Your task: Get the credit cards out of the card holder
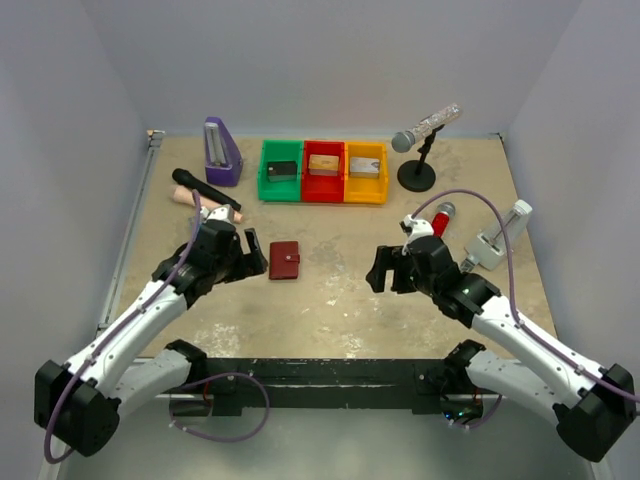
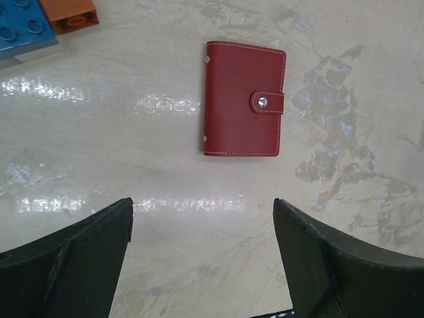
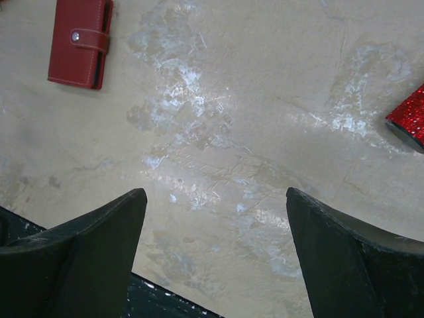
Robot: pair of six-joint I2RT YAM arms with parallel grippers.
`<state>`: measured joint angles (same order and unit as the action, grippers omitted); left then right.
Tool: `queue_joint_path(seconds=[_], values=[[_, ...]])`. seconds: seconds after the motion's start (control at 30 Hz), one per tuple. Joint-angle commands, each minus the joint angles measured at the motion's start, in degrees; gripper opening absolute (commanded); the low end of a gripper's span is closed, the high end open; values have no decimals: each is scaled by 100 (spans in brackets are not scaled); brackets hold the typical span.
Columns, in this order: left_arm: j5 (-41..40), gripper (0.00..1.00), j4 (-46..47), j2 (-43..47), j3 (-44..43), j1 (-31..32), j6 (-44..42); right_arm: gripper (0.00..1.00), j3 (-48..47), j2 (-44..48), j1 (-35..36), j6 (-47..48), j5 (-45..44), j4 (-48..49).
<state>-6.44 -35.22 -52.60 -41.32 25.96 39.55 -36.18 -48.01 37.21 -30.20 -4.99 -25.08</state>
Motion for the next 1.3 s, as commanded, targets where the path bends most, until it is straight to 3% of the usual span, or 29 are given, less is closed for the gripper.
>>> queue_joint_path(seconds=[0.0,0.27,0.5,0.67,1.07,1.27], values=[[-208,90,885,-592,-78,129,342,91,-161,-428,5,-153,367,328],[-157,83,1675,-1770,-280,120,624,82,-283,-1332,5,-540,1166,1136],[10,70,2563,-2280,238,15,1028,75,-898,-2484,5,-742,1738,1628],[414,69,3178,-2422,458,-55,1160,73,-1206,-3134,14,-988,2037,1980],[11,63,2942,-2387,608,-135,1090,62,-1910,-4523,32,-1506,2363,2402],[90,54,3039,-2553,608,-143,984,57,-2226,-4981,155,-1682,2433,2482]])
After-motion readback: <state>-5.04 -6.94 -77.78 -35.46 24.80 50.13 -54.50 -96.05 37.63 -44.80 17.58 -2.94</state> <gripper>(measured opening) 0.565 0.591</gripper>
